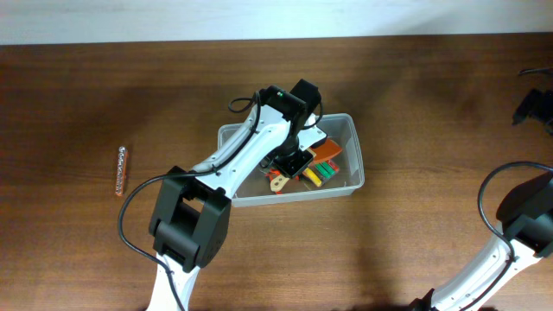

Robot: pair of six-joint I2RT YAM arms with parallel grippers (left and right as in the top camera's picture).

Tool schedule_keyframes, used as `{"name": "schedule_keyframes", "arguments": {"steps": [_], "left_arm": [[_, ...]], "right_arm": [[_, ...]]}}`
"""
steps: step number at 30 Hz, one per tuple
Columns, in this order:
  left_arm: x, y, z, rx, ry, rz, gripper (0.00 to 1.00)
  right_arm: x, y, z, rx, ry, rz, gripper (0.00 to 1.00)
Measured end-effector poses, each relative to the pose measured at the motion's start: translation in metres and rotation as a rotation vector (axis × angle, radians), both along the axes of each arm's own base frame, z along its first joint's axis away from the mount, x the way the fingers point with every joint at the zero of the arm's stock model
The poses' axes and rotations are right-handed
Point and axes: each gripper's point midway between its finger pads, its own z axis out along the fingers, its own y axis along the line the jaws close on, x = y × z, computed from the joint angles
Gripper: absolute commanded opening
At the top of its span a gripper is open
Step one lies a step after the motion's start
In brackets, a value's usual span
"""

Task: Pack container
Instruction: 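Move the left gripper back left over the orange socket rail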

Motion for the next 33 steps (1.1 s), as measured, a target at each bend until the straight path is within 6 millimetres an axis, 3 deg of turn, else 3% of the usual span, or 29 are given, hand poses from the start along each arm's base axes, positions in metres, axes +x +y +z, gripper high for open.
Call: {"name": "schedule_keyframes", "arguments": {"steps": [4, 13, 24, 29, 30, 31, 32, 33], "left_arm": [[-0.002, 0.001, 0.000, 0.006, 0.009, 0.000, 0.13], [-0.001, 0.001, 0.000, 0.003, 0.005, -0.001, 0.36], [-0.001, 0.000, 0.002, 0.002, 0.004, 0.000, 0.37], [0.010, -0.007, 0.031, -0.023, -0.035, 0.000, 0.40], [0.016, -0.010, 0.044, -0.037, -0.065, -0.001, 0.47], [0.020, -0.011, 0.053, -0.043, -0.087, 0.000, 0.62], [0.025, -0.011, 0.065, -0.046, -0.116, -0.005, 0.87], [0.030, -0.011, 0.075, -0.048, -0.147, 0.002, 0.99]], "right_arm": [[0.000, 0.000, 0.000, 0.000, 0.000, 0.000, 0.99], [0.000, 0.000, 0.000, 0.000, 0.000, 0.000, 0.99], [0.000, 0.000, 0.000, 0.000, 0.000, 0.000, 0.99], [0.000, 0.000, 0.000, 0.000, 0.000, 0.000, 0.99], [0.000, 0.000, 0.000, 0.000, 0.000, 0.000, 0.99], [0.000, 0.000, 0.000, 0.000, 0.000, 0.000, 0.99], [0.000, 0.000, 0.000, 0.001, 0.000, 0.000, 0.99], [0.000, 0.000, 0.000, 0.000, 0.000, 0.000, 0.99]]}}
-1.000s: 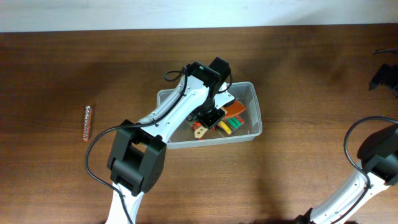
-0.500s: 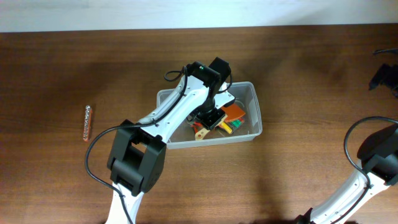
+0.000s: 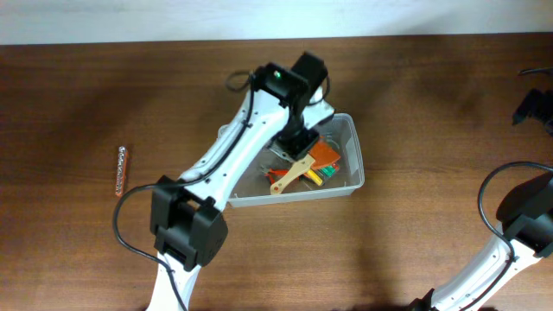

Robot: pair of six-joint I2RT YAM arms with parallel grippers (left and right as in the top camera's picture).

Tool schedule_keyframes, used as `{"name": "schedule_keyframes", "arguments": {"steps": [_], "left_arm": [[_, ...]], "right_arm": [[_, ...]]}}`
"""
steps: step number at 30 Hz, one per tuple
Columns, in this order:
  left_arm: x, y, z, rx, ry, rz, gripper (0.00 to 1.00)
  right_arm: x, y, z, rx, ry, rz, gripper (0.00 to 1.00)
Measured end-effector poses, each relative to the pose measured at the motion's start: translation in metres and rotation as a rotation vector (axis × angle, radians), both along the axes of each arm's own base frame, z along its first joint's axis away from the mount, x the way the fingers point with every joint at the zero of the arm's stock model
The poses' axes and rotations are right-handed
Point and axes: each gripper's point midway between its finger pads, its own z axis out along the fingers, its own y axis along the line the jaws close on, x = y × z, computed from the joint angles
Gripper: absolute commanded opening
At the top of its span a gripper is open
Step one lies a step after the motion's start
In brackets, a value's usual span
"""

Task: Pack container
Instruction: 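Move the left gripper back left over the orange socket rail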

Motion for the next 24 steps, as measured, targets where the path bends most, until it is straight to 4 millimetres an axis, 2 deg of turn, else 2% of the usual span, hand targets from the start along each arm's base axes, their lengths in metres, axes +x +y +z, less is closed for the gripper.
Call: {"name": "schedule_keyframes", "arguments": {"steps": [3, 5, 7, 9, 10, 13, 19, 24], "left_arm": [[0.015, 0.009, 0.029, 0.018, -0.090, 0.022, 0.99], [0.026, 0.021, 0.042, 0.030, -0.132, 0.058, 0.99], [0.032, 0.036, 0.049, 0.045, -0.141, 0.105, 0.99], [0.037, 0.059, 0.053, 0.070, -0.130, 0.168, 0.99], [0.042, 0.083, 0.056, 0.094, -0.120, 0.234, 0.99], [0.048, 0.130, 0.057, 0.149, -0.090, 0.366, 0.99], [0.064, 0.221, 0.057, 0.192, -0.071, 0.613, 0.99], [0.067, 0.294, 0.057, 0.178, -0.048, 0.803, 0.99]], "right_arm": [[0.000, 0.000, 0.000, 0.000, 0.000, 0.000, 0.99], [0.000, 0.000, 0.000, 0.000, 0.000, 0.001, 0.99], [0.000, 0.000, 0.000, 0.000, 0.000, 0.000, 0.99], [0.000, 0.000, 0.000, 0.000, 0.000, 0.000, 0.99], [0.000, 0.000, 0.000, 0.000, 0.000, 0.000, 0.99], [0.000, 0.000, 0.000, 0.000, 0.000, 0.000, 0.99], [0.000, 0.000, 0.000, 0.000, 0.000, 0.000, 0.99], [0.000, 0.000, 0.000, 0.000, 0.000, 0.000, 0.99]]}}
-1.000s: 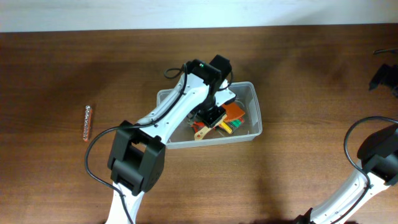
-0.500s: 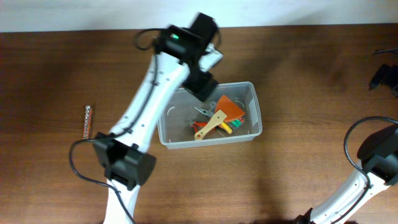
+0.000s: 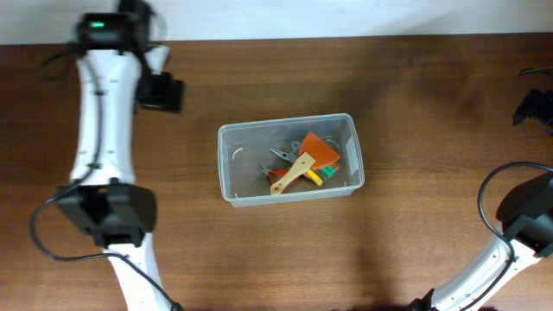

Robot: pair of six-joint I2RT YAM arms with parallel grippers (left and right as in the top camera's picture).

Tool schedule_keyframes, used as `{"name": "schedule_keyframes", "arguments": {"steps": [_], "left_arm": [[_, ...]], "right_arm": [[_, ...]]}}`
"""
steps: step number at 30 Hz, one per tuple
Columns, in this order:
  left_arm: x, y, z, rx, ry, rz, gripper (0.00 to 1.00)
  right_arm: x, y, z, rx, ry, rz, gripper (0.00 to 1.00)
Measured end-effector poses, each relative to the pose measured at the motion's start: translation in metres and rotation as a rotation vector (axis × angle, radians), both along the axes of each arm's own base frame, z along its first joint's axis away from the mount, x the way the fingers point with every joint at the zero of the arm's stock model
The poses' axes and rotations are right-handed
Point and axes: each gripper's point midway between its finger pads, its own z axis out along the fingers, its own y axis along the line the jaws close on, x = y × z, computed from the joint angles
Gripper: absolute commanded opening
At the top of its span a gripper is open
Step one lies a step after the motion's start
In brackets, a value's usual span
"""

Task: Pack container
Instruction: 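Move the left gripper back left over the orange socket rail, then lower the left gripper and grasp the socket rail at its end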

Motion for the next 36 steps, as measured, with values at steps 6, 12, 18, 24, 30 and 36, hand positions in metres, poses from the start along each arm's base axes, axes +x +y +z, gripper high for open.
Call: {"name": "schedule_keyframes", "arguments": {"steps": [6, 12, 18, 24, 30, 36], "left_arm": [[-0.013, 0.064, 0.014, -0.081, -0.040, 0.176, 0.99], [-0.057, 0.084, 0.054, -0.094, -0.109, 0.252, 0.99], [-0.105, 0.101, 0.092, -0.025, -0.257, 0.315, 0.99], [-0.098, 0.136, 0.065, -0.008, -0.371, 0.397, 0.99], [-0.096, 0.148, 0.006, -0.025, -0.273, 0.429, 0.99], [-0.094, 0.147, 0.001, -0.018, -0.266, 0.354, 0.99]], "right_arm": [[0.000, 0.000, 0.000, 0.000, 0.000, 0.000, 0.99], [0.000, 0.000, 0.000, 0.000, 0.000, -0.001, 0.99], [0.000, 0.000, 0.000, 0.000, 0.000, 0.000, 0.98], [0.000, 0.000, 0.000, 0.000, 0.000, 0.000, 0.99], [0.000, 0.000, 0.000, 0.000, 0.000, -0.001, 0.99], [0.000, 0.000, 0.000, 0.000, 0.000, 0.000, 0.99]]}}
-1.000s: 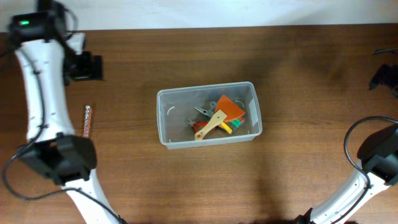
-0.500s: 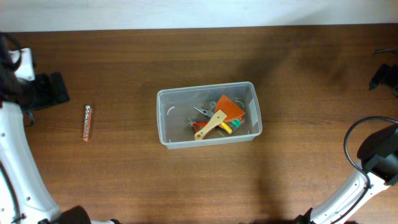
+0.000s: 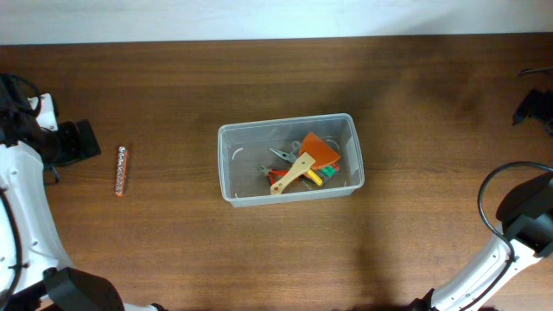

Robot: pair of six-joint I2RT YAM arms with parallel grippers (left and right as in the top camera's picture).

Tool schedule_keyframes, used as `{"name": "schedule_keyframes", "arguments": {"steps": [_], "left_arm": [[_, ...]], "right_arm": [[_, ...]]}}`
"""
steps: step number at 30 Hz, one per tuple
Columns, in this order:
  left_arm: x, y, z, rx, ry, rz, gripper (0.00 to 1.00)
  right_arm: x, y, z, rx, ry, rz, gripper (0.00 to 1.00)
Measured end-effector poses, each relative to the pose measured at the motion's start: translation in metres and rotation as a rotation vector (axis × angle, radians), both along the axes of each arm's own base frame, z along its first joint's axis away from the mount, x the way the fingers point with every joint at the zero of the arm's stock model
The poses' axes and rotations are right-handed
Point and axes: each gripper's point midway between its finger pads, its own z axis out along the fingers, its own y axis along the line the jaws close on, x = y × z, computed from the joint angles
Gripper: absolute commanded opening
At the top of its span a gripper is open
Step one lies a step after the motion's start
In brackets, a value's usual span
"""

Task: Pack container
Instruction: 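Lower the left gripper and grasp the socket rail at its end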

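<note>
A clear plastic container [image 3: 233, 164] sits mid-table and holds a wooden spatula [image 3: 294, 173], an orange piece [image 3: 321, 153], small pliers and a few coloured bits. A slim orange-and-silver stick [image 3: 121, 170] lies on the wood to its left. My left gripper [image 3: 79, 142] hovers at the far left edge, just left of the stick; its fingers are too dark to read. The right arm [image 3: 518, 225] shows at the right edge, with a dark part [image 3: 536, 108] of it at the edge above; its fingers cannot be made out.
The brown wooden table [image 3: 415, 104] runs to a pale wall strip at the back. Cables loop beside both arm bases at the left and right edges.
The left arm has gone from the back left of the table to the far left edge, with its gripper now beside the stick. Container contents and right arm are unchanged.
First the left gripper was down inside the container over the spatula. Then it was raised there, with the spatula lying free in the container. Later it stood at the back left, and now it sits near the stick.
</note>
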Motion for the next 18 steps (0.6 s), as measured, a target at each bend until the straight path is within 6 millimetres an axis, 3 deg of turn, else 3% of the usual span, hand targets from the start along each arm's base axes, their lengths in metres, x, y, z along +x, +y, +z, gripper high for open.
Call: {"name": "schedule_keyframes", "arguments": {"steps": [7, 15, 18], "left_arm": [[0.003, 0.000, -0.011, 0.028, 0.049, -0.142, 0.99], [0.031, -0.007, -0.083, -0.029, 0.185, -0.246, 0.99], [0.037, -0.014, -0.100, -0.037, 0.217, -0.298, 0.99]], "right_arm": [[0.000, 0.000, 0.000, 0.000, 0.000, 0.000, 0.99], [0.000, 0.000, 0.000, 0.000, 0.000, 0.000, 0.99], [0.000, 0.000, 0.000, 0.000, 0.000, 0.000, 0.99]]}}
